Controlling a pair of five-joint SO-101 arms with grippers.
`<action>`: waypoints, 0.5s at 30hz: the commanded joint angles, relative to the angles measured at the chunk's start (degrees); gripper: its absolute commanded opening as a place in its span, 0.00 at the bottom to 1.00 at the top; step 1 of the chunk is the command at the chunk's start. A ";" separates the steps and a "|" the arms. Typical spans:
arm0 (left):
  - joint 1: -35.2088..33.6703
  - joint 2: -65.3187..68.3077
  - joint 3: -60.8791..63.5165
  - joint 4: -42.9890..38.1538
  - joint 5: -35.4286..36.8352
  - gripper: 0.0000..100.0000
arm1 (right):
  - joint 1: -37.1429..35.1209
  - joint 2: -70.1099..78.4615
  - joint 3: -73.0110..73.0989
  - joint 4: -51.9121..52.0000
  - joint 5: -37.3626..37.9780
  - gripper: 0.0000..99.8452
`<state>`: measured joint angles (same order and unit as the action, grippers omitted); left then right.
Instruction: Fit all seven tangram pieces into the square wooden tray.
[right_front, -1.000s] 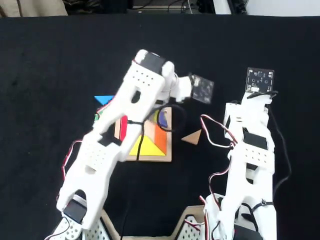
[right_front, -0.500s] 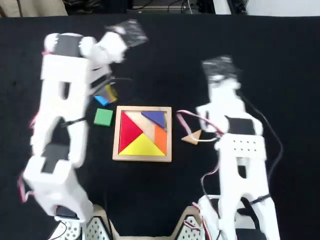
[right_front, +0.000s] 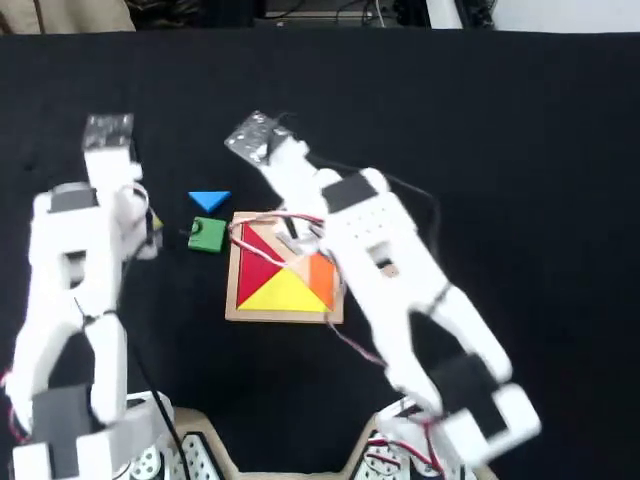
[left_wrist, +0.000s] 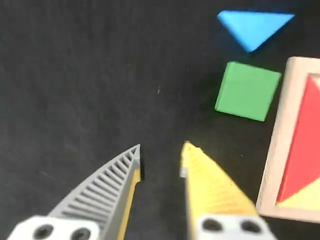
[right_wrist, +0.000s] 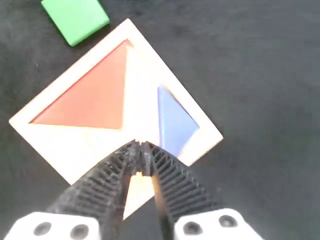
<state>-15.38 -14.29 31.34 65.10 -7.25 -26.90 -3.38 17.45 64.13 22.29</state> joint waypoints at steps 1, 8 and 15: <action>-0.66 -7.12 13.32 -9.58 9.41 0.06 | -1.49 8.13 -8.57 0.00 0.53 0.01; -1.98 -11.08 20.35 -16.97 11.69 0.03 | -1.49 22.11 -18.07 0.00 0.53 0.01; -2.15 -10.37 20.35 -17.76 11.69 0.03 | 1.76 27.82 -20.97 0.00 0.53 0.01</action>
<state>-16.70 -23.34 52.00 48.31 3.82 -27.52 24.40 -0.31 64.13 22.37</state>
